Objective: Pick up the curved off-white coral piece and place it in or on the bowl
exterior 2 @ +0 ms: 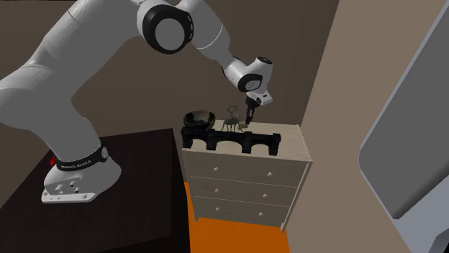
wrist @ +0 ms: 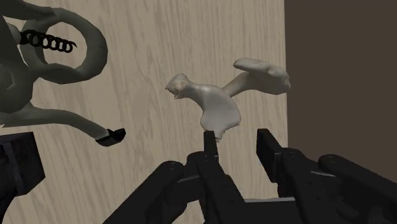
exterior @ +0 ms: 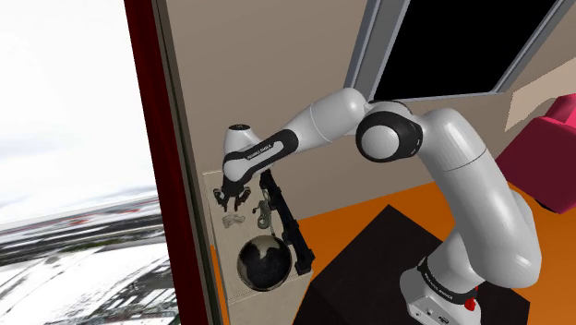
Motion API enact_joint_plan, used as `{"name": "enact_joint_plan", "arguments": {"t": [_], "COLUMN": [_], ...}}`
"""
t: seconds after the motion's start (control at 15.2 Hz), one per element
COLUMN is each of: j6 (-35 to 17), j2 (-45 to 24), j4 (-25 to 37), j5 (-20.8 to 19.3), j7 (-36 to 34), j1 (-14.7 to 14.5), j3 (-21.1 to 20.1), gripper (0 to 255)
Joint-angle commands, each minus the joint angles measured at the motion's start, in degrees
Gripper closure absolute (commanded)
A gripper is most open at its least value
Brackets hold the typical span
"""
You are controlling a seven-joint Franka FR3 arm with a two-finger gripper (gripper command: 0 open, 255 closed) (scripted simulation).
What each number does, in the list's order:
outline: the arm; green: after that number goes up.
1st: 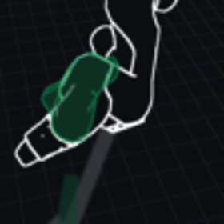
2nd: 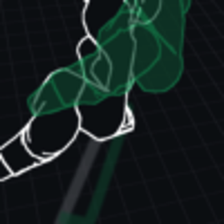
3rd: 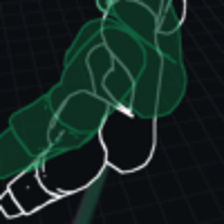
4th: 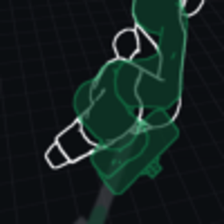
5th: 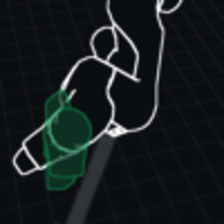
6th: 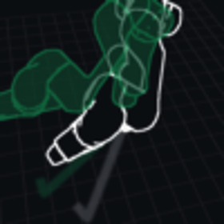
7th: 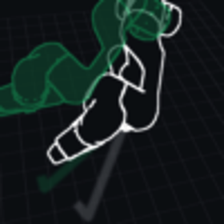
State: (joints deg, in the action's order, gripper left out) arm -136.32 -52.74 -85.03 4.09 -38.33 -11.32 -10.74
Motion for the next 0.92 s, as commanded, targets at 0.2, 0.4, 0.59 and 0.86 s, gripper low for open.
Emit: {"name": "enact_joint_plan", "arguments": {"t": [0.2,0.4,0.59,0.86], "j6": [-1.66,-2.8,-3.74,-3.73], "j2": [3.73,1.87,0.23,0.23], "j4": [-4.68,-3.96,-3.25,-3.24], "j5": [-8.98,-9.01,-9.04,-9.04], "j7": [-15.35,-15.36,-15.37,-15.37], "j1": [-12.91,-12.88,-12.85,-12.85], "j3": [10.64,10.71,10.77,10.77], "gripper": [0,0,0,0]}}
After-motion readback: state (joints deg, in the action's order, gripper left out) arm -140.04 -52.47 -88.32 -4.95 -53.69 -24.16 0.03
